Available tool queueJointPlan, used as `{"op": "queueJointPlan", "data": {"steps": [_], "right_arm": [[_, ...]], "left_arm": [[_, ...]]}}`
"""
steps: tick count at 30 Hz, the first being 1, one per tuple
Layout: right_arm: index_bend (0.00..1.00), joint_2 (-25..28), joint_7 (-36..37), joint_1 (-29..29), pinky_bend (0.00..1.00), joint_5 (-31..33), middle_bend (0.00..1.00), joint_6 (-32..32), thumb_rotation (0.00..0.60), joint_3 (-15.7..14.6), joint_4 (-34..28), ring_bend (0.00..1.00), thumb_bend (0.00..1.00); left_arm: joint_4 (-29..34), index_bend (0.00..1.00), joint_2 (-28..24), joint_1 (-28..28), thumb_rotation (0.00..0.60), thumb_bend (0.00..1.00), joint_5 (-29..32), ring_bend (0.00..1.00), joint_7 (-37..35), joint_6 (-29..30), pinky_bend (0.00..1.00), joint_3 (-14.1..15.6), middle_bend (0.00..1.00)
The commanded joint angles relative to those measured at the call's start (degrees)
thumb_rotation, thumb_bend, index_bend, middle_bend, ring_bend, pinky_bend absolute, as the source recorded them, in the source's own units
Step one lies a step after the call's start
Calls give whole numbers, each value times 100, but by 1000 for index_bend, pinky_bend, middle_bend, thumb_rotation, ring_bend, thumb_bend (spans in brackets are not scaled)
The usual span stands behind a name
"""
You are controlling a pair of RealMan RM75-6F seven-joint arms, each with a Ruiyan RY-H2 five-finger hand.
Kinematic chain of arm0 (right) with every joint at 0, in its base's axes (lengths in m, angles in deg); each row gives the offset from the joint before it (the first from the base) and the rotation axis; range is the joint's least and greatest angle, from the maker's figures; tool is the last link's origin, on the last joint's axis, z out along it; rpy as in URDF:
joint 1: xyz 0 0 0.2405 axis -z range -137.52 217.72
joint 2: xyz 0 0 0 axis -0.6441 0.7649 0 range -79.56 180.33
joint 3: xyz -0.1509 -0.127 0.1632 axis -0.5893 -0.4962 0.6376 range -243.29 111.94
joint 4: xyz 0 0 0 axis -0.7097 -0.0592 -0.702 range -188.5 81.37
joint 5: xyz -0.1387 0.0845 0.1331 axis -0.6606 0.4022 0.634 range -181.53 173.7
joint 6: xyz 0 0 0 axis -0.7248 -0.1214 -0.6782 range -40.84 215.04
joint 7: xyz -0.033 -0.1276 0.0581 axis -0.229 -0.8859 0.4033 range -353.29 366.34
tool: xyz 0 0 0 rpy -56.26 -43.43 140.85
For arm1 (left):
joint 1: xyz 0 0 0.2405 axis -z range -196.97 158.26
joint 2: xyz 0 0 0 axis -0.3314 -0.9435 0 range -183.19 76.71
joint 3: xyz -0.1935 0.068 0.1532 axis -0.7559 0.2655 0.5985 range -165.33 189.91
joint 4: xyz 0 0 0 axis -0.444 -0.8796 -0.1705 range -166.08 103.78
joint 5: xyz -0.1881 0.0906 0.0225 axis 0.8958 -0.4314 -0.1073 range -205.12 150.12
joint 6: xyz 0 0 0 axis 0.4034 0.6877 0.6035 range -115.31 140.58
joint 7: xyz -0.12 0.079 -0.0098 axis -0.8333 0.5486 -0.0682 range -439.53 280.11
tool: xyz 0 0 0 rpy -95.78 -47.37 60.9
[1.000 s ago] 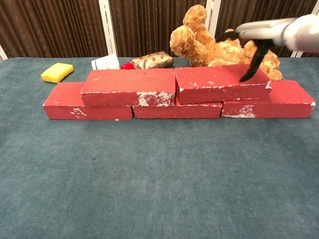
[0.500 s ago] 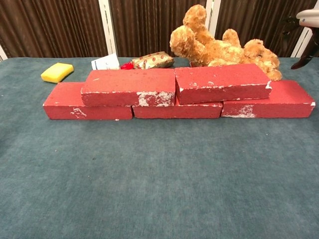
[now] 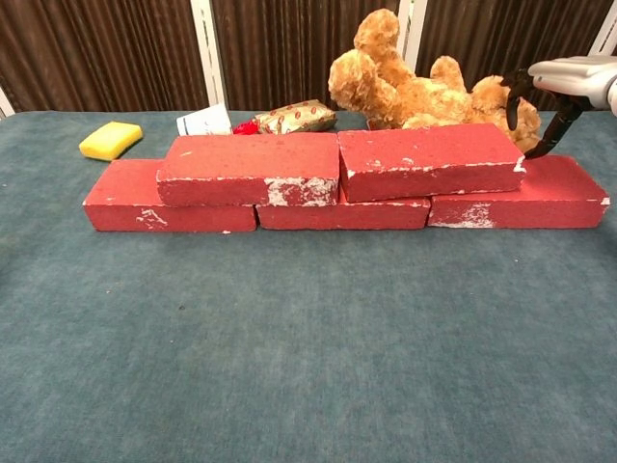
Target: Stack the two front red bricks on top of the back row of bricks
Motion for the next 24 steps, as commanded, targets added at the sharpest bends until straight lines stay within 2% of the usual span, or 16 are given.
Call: {"op": "queueJointPlan", "data": {"steps": [1,7,14,24], "right_arm": [[587,-20,-45,-8,112,18,144,-83,600,10,26,0,330],[597,-81,-161,-9,112,65,144,-178,600,35,69,0,369],[600,-149,-227,-7,112,86,144,-209,600,82,87,0,369],[649,-52,-262,52,112,71,144,-146,600,125,-195,0,369]], "left_arm": [[7,0,-11,-4,600,268,-5,0,-15,10,32,0,0],[14,0,-18,-6,600,268,-6,0,-24,15,32,-3,0],[11,0,-21,-2,600,270,4,0,-43,-3,32,-6,0],[42,0,-33,-1,600,267,6,0,-68,-10,32,-6,0]]}}
